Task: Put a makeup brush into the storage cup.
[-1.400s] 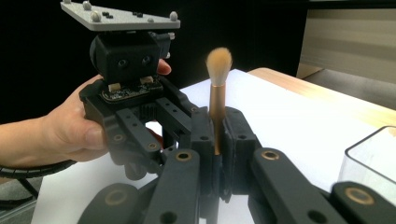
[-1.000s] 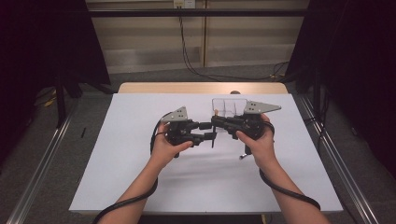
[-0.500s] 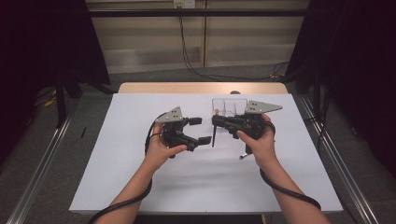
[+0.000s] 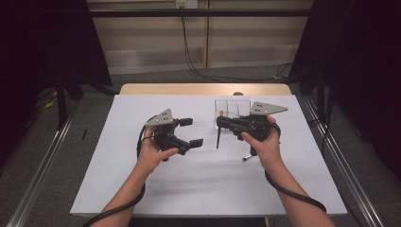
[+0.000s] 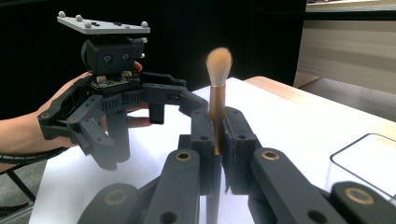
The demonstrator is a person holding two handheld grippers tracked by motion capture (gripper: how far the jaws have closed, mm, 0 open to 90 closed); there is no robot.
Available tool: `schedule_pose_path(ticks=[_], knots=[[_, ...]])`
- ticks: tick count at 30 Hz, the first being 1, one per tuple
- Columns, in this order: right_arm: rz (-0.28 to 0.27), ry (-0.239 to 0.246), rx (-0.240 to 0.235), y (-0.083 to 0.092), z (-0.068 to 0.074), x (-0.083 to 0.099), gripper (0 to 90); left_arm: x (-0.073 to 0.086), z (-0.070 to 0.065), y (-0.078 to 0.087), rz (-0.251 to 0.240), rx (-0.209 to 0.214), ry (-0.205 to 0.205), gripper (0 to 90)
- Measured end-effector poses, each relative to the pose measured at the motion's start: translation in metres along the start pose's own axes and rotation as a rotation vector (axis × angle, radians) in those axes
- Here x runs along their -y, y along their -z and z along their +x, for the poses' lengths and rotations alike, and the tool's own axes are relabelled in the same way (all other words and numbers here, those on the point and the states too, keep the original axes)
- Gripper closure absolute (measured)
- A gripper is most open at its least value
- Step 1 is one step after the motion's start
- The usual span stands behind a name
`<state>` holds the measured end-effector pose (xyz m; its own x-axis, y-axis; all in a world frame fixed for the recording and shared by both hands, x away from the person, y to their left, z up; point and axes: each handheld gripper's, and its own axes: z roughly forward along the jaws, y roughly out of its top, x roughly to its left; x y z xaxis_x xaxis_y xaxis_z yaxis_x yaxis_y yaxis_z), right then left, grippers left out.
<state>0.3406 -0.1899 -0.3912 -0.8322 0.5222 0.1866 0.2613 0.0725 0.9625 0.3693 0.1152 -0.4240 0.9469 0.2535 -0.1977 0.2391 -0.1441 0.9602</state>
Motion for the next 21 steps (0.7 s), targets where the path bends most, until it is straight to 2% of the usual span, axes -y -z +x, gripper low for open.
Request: schedule_pose_path(ticks=[14, 21], knots=[[0.002, -0.003, 0.014, 0.005, -0.005, 0.002, 84.8, 0.007, 0.001, 0.036, 0.015, -0.026, -0.043, 0.0], [-0.001, -0.002, 0.018, 0.006, -0.006, 0.002, 84.8, 0.010, 0.001, 0.052, 0.001, -0.038, -0.053, 0.0]])
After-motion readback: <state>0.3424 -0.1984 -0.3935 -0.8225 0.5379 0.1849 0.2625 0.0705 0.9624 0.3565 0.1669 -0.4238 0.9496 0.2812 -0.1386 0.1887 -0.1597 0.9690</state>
